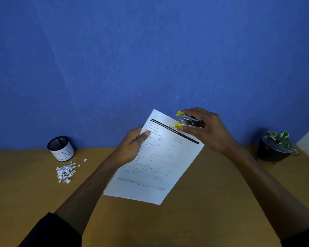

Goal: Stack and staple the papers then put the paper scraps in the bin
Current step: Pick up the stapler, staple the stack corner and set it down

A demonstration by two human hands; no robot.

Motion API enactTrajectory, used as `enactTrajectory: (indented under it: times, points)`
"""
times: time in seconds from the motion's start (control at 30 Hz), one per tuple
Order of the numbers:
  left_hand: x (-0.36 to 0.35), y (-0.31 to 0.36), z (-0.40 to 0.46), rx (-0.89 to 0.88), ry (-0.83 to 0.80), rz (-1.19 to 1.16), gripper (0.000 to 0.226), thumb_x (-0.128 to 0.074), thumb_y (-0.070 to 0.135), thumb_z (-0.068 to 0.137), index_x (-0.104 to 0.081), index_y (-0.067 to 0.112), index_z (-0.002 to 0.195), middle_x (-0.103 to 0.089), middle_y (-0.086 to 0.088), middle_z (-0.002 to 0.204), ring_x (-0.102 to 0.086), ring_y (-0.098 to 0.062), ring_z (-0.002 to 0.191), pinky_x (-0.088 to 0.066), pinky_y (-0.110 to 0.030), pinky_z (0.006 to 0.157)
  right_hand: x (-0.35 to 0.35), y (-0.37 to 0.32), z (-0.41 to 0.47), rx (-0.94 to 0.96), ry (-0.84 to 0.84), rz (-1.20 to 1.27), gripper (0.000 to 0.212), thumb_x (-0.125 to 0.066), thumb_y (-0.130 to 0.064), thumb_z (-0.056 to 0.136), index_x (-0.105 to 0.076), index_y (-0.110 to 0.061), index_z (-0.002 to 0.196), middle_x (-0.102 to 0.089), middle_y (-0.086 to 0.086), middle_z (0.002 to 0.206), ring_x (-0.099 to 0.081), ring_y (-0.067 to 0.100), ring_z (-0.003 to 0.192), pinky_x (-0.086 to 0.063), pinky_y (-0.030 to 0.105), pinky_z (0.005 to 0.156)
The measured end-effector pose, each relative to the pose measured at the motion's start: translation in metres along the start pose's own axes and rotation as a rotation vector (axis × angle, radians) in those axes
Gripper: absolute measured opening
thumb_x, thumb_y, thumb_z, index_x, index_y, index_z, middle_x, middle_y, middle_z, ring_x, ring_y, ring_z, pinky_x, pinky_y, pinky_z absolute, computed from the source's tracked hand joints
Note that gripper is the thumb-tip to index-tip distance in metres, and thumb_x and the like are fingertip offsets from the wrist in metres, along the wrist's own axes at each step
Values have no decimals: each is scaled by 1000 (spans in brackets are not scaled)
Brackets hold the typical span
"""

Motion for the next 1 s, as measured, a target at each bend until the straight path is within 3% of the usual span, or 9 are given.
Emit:
enactTrajectory:
  times: [0.13,0.27,0.47,0.6,0.73,0.87,1.0]
  points:
    - [6,-5,1,19,78,-53,26,-41,27,102,-59,23,121,-69,8,113,-69,-13,99,-53,-26,81,-1,19,-6,-99,50,80,43,-79,-39,78,-69,-28,118,-70,-10,110,-67,12,103,-55,42,91]
    - [10,-9,1,23,133,-61,22,-40,25,102,-59,25,112,-70,16,99,-71,-2,86,-52,-14,63,-3,39,-12,-169,117,107,43,-80,-36,77,-70,-24,117,-71,-9,105,-67,9,98,-57,32,86]
    - [12,-18,5,36,186,-64,25,-40,27,102,-59,20,117,-70,11,102,-71,-12,88,-53,-15,63,-7,81,-24,-298,221,6,41,-78,-45,76,-70,-25,111,-73,-14,94,-66,2,93,-56,28,75]
    - [12,-22,9,28,210,-94,26,-41,22,102,-60,16,119,-70,10,106,-70,-6,93,-52,-13,67,-12,109,-31,-383,291,-54,37,-81,-43,75,-70,-23,104,-73,-14,87,-68,1,86,-53,22,76]
    - [13,-28,14,55,231,-114,26,-42,25,102,-61,19,117,-70,6,110,-70,-12,94,-53,-16,68,-19,147,-36,-547,346,-67,36,-83,-41,73,-70,-18,98,-74,-2,82,-69,12,70,-55,27,67]
    - [14,-32,21,60,257,-112,22,-42,25,102,-62,30,106,-71,13,104,-71,-7,91,-54,-17,67,-28,195,-45,-628,361,-198,36,-80,-44,75,-70,-13,89,-74,8,81,-71,27,80,-55,40,80]
    - [17,-36,27,75,303,-104,22,-42,26,101,-63,33,101,-72,18,98,-71,-5,89,-54,-20,69,-34,240,-55,-712,342,-262,36,-78,-44,74,-68,-10,76,-71,13,74,-68,33,77,-53,39,73]
Point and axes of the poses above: each hand's wrist, its own z-axis towards the middle knuckle, its own x-axis out of the back of the hand, y = z × x, the point moved 2 cm from there along z, towards the middle knuckle
